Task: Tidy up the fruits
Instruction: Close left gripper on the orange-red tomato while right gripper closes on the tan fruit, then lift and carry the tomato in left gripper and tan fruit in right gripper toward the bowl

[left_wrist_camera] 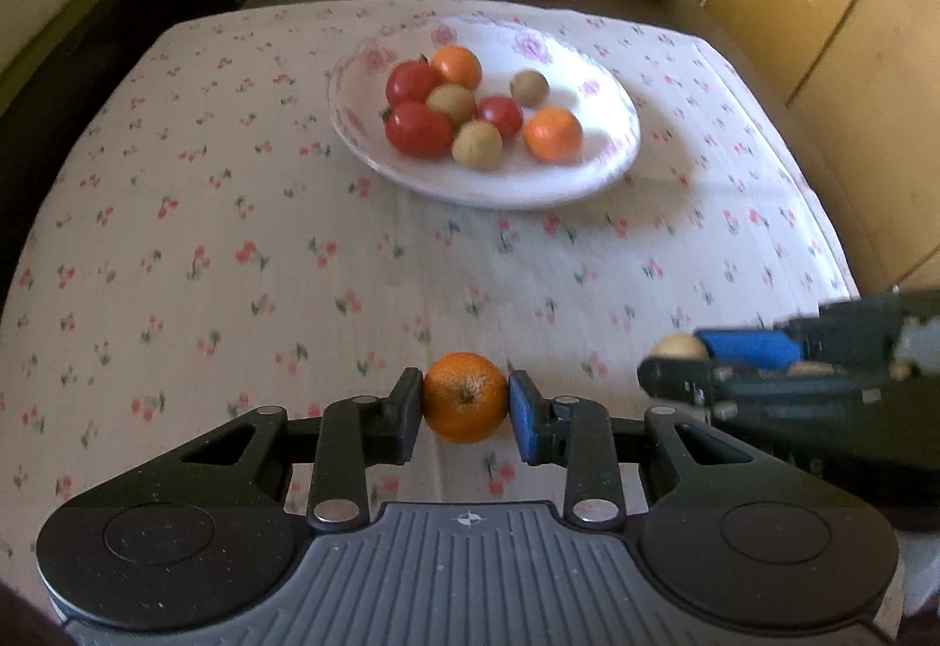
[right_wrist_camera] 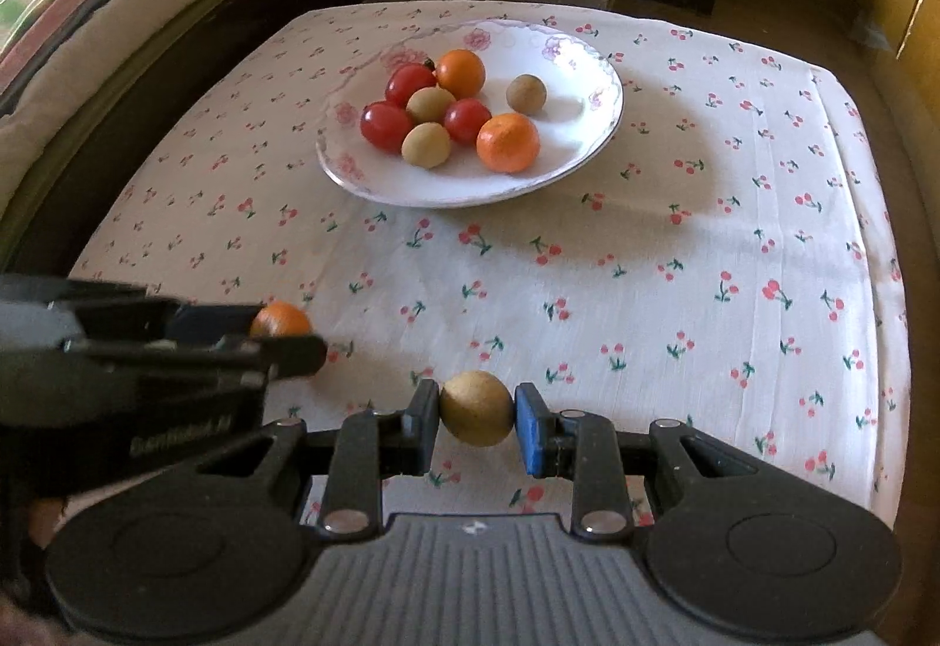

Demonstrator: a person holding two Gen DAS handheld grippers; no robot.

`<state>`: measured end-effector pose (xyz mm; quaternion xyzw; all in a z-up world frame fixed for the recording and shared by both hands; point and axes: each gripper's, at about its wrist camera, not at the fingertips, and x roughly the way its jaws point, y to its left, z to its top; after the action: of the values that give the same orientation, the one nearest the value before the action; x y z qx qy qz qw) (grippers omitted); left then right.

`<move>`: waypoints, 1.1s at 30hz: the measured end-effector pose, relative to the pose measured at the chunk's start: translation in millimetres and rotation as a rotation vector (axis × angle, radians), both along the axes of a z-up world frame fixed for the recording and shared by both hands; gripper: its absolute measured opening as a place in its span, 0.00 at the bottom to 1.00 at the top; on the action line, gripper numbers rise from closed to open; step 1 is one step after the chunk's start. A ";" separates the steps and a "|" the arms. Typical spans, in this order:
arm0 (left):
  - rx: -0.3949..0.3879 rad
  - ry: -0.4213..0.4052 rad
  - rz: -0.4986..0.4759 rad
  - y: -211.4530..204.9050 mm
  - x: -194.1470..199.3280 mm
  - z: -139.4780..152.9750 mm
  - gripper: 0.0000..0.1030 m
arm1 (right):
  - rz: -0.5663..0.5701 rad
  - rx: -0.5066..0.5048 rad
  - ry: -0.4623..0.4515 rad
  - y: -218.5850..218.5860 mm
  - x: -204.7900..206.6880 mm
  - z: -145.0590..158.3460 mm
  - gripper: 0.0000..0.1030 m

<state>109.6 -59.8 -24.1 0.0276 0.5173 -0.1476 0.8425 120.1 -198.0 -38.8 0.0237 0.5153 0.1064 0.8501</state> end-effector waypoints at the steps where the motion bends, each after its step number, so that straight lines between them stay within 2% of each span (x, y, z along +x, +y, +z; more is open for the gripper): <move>1: 0.001 0.005 -0.006 0.4 -3.7 -1.0 0.39 | 0.002 -0.001 0.005 0.7 -1.8 -0.3 0.29; 11: 0.013 0.015 -0.018 -3.6 -8.4 -7.6 0.42 | 0.007 -0.014 0.038 -0.1 -1.9 -7.9 0.30; 17: 0.015 0.008 0.002 -3.5 -6.1 -7.0 0.53 | -0.014 -0.010 0.039 -2.6 1.3 -7.3 0.34; 20: 0.012 0.008 0.016 -3.2 -3.7 -7.3 0.56 | -0.024 -0.008 0.035 -4.3 2.9 -7.2 0.34; 33: 0.065 -0.012 0.002 -7.7 -6.6 -11.2 0.51 | -0.041 -0.014 0.018 -2.0 3.5 -10.1 0.35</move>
<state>103.1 -67.5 -35.2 0.0555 0.5169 -0.1297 0.8443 123.7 -200.0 -49.0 0.0290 0.5229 0.0851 0.8476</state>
